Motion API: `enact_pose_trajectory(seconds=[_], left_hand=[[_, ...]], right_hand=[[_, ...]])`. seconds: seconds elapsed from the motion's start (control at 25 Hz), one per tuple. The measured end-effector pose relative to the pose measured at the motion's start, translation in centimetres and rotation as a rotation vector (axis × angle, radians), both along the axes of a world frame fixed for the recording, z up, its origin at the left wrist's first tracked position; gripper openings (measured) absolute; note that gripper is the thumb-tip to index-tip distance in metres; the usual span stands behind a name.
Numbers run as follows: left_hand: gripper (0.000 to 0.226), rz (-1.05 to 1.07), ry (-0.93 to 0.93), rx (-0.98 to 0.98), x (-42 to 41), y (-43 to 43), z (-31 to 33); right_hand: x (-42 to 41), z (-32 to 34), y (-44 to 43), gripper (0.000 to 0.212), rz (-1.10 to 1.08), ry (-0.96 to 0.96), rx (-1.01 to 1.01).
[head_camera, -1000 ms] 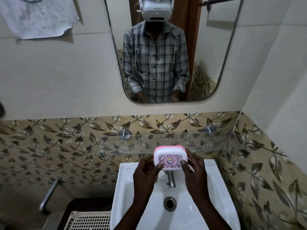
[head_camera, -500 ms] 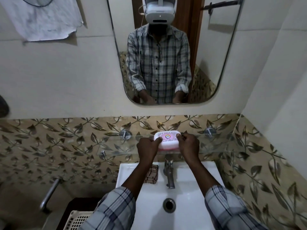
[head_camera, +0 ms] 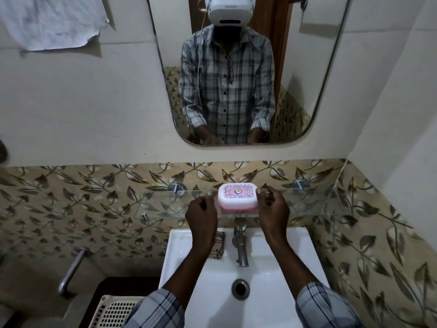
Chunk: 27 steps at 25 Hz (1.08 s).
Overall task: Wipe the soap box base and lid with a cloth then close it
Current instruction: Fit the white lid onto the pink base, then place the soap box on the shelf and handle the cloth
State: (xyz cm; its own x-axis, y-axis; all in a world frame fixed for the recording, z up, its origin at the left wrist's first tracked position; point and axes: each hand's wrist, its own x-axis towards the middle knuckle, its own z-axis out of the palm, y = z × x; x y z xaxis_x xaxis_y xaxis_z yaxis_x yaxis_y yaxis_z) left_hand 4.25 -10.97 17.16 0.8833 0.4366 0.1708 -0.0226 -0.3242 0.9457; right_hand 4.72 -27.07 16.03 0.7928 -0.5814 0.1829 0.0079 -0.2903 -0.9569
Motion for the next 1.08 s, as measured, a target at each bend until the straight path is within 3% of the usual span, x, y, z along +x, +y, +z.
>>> enact_pose_trajectory(seconds=[0.12, 0.24, 0.32, 0.44, 0.52, 0.6, 0.68, 0.84, 0.92, 1.08], left_hand=[[0.025, 0.174, -0.064, -0.054, -3.0, 2.2, -4.8], [0.027, 0.185, 0.223, 0.000, -3.7, 4.3, -10.1], [0.042, 0.110, 0.448, 0.130, -2.6, 5.1, -13.1], [0.038, 0.012, 0.600, 0.173, 0.0, 5.6, -15.1], [0.049, -0.045, 0.701, 0.200, 2.1, 5.1, -15.7], [0.059, -0.027, 0.801, 0.203, 4.2, 4.4, -16.4], [0.056, 0.029, 0.890, 0.162, 5.5, 3.8, -16.9], [0.030, -0.058, 0.843, -0.173, 6.5, 4.8, -17.6], [0.031, -0.112, 0.769, -0.246, 6.1, 5.0, -16.7], [0.025, -0.221, 0.590, -0.026, 3.1, 3.4, -13.2]], right_hand=[[-2.4, -2.3, 1.0, 0.020, 0.020, -0.114, 0.057], [-4.7, -4.3, 2.6, 0.024, 0.051, -0.183, 0.045], [-5.3, -5.8, 3.9, 0.024, 0.088, -0.171, -0.005], [-6.5, -8.4, 5.1, 0.024, 0.184, -0.114, -0.116], [-7.4, -10.0, 5.4, 0.028, 0.280, -0.062, -0.197], [-8.2, -11.3, 5.5, 0.030, 0.365, -0.007, -0.240], [-8.6, -12.3, 5.5, 0.031, 0.416, 0.048, -0.253], [-8.7, -13.7, 5.1, 0.031, 0.455, 0.170, -0.249], [-7.9, -13.7, 5.0, 0.029, 0.452, 0.239, -0.177], [-5.4, -12.4, 5.9, 0.014, 0.386, 0.414, 0.095]])
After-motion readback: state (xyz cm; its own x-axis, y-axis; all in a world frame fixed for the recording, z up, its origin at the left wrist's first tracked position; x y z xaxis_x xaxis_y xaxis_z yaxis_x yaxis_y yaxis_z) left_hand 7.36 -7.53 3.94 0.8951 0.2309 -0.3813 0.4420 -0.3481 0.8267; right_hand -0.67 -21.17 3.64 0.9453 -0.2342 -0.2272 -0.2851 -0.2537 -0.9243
